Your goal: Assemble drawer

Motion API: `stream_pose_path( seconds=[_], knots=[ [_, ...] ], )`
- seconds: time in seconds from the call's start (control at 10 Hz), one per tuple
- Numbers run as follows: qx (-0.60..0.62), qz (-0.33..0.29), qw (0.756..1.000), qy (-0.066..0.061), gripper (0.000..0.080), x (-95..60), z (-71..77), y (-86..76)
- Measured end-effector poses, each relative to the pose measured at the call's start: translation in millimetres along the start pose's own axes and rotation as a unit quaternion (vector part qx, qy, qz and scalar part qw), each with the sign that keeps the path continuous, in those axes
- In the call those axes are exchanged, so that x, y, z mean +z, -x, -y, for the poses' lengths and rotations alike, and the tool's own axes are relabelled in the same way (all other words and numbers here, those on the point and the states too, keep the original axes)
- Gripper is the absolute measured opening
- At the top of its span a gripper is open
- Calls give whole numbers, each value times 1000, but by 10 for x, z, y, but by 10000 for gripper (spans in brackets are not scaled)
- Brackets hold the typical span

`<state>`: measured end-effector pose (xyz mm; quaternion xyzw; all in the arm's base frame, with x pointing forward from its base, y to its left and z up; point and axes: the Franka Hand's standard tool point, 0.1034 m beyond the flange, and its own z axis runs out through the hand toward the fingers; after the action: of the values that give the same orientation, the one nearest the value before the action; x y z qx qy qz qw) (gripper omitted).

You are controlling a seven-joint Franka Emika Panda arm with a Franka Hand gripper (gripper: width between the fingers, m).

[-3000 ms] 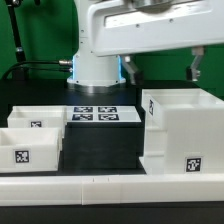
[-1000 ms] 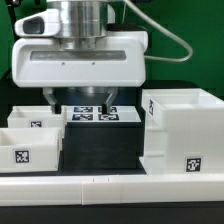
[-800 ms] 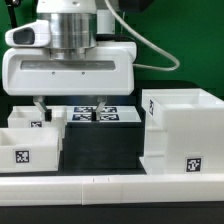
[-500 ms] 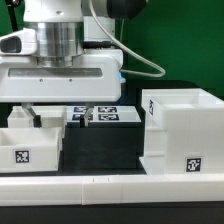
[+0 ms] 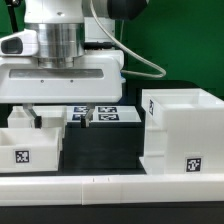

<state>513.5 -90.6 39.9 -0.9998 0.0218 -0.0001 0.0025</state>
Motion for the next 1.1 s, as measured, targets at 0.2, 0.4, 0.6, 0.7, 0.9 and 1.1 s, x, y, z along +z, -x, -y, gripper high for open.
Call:
stream_pose_path(
  seconds=[0.2, 0.4, 0.6, 0.7, 0.9, 1.1],
  knots=[
    [-3, 0, 1000, 5, 648, 123, -1, -2],
    [-6, 3, 1000, 8, 648, 225, -24, 36],
    [-12, -2, 1000, 13, 648, 308, -48, 60],
    [-19, -4, 1000, 15, 648, 320, -47, 57],
    [-22, -7, 1000, 16, 648, 334, -24, 56],
    [-23, -8, 1000, 16, 522, 333, -21, 55]
  ],
)
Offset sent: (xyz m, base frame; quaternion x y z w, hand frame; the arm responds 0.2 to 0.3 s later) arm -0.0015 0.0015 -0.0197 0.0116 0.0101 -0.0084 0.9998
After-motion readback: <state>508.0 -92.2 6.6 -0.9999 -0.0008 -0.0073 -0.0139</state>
